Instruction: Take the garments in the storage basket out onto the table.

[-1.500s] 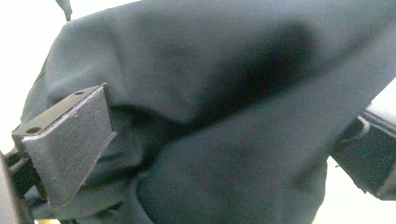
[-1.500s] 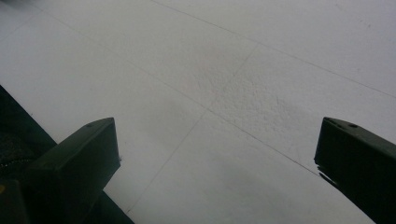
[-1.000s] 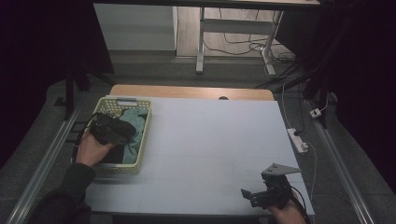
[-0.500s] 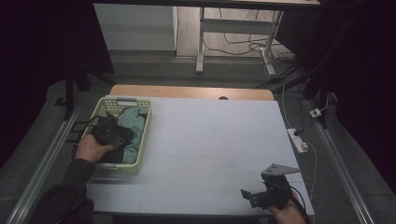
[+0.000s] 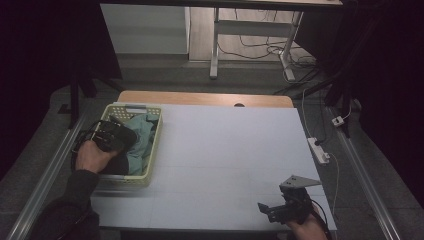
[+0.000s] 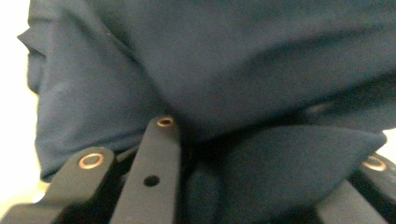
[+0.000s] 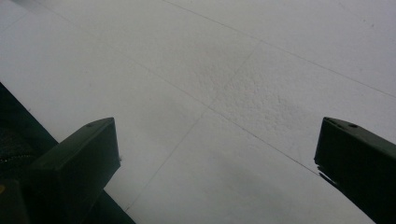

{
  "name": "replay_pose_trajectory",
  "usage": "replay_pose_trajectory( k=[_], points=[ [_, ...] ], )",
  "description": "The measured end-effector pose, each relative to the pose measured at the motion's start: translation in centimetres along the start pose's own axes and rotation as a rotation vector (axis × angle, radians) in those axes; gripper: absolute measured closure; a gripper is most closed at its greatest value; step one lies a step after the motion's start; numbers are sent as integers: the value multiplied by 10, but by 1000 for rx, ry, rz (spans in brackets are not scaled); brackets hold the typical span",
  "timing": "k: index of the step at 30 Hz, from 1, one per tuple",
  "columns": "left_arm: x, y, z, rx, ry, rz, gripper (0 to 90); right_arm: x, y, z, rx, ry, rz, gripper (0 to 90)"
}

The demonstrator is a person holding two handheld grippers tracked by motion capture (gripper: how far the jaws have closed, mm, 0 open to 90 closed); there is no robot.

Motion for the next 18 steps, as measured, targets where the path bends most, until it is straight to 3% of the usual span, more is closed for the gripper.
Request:
replay_pose_trajectory(
  k=[9,18],
  points=[
    [4,28,2,-35,4,73,788,0,0,0,-1,0,2,0],
    [12,63,2,-135,15,182,790,0,0,0,-4,0,1,0]
  ],
)
Point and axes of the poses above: each handheld gripper's, and its own axes: y roughly backward along the jaws, x roughly out of its top, z roughly to its right, the point moved 4 cm from there along -y, roughly forward along the jaws, and after that the axes turned 6 degrees about x, right-handed, at the moved point
